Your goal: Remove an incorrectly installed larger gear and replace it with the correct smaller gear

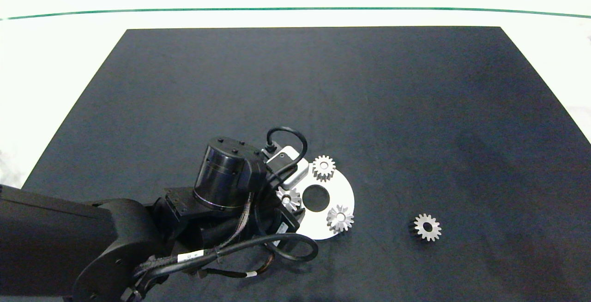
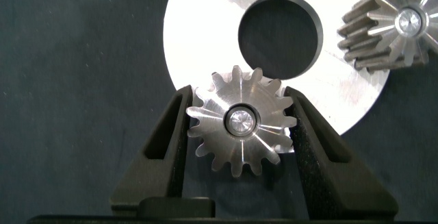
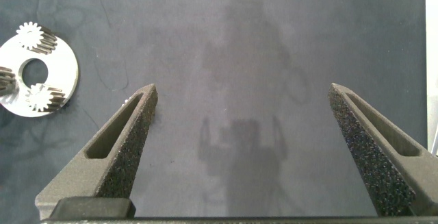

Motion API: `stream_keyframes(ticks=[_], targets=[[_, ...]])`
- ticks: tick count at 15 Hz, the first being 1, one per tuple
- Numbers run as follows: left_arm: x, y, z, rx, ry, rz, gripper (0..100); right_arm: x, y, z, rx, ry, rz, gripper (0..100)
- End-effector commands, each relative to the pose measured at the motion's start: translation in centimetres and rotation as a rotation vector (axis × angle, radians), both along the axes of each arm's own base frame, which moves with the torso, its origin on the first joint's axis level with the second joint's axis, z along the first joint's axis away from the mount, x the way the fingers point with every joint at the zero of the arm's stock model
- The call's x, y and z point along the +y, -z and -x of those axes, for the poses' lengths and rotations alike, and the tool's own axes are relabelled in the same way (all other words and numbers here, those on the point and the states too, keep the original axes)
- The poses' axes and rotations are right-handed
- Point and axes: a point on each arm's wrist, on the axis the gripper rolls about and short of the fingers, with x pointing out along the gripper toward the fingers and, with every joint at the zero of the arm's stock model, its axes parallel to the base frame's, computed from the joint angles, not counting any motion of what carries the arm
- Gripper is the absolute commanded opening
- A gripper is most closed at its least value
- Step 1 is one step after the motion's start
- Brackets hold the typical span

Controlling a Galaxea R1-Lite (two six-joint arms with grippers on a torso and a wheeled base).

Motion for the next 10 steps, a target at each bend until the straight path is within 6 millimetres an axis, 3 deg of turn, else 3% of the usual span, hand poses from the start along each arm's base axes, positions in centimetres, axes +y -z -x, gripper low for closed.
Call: stream_keyframes(ticks=[1,4,10], targets=[[0.2,-0.8,0.1,-0.027,-0.004,0.019,25,0.0,0.0,0.0,0.004,0.000,0.001,100],[0.5,-1.8,0.7,-0.036,0.000,0.027,25,0.0,0.0,0.0,0.002,0.000,0.001,100],[2.4,-6.0,2.6,-0.055,-0.010,0.038,25,0.0,0.0,0.0,0.001,0.000,0.001,100]])
